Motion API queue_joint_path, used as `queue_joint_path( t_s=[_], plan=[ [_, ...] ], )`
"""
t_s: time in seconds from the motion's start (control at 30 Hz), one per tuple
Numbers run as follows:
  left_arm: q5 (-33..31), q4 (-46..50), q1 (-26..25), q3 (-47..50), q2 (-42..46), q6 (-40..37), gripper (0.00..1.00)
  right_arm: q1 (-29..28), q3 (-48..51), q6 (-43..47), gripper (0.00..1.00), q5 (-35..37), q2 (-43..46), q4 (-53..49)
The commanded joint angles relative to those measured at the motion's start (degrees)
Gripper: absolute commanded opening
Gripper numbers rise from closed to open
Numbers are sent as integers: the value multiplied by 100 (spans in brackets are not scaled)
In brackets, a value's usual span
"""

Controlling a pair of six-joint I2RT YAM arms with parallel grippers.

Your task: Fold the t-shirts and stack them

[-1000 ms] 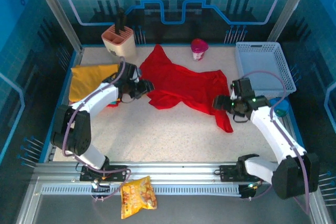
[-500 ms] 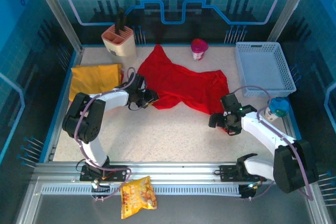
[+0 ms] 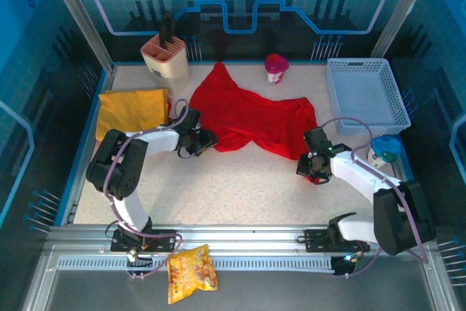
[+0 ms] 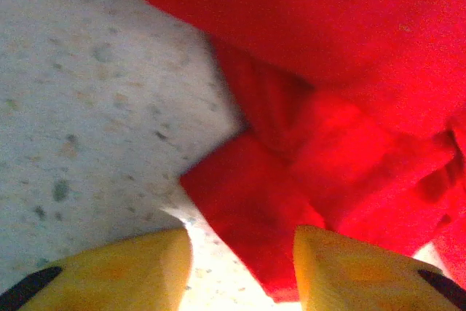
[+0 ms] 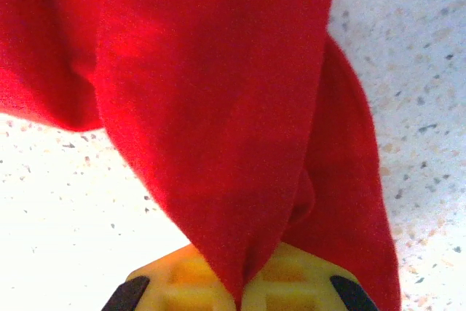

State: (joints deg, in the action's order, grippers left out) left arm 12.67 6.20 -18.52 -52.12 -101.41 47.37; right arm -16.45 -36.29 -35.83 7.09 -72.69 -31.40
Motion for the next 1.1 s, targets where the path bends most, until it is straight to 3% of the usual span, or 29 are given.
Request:
queue_joint_path(
  t_s=[0.0,0.23,0.4,0.57,0.73,0.93,1.07],
  plan=[
    [4,-503,-98,17,-464,278,42,140,9,50,0,-41,320,48],
    [-276,-1052,-99,25,-488,546,28,725,-3,79,0,-781,888,-3],
    [-386,-833,-90,-419,-603,412,18,1051,-208,273,0,-1171,1008,-308],
    [-506,-513,-64,-681,-602,180,1,1325,-146,305,0,-1428,1175,-338],
    [-624,-40,81,-771,-182,-158,0,1627,-166,399,0,-1760,1160,-399],
    [-581,1475,42,-412,1475,-496,0,1956,-416,572,0,-1801,1151,-922],
    [-604,3137,-38,9,3016,-557,0,2073,-495,666,0,-1419,1176,-1238]
  ],
)
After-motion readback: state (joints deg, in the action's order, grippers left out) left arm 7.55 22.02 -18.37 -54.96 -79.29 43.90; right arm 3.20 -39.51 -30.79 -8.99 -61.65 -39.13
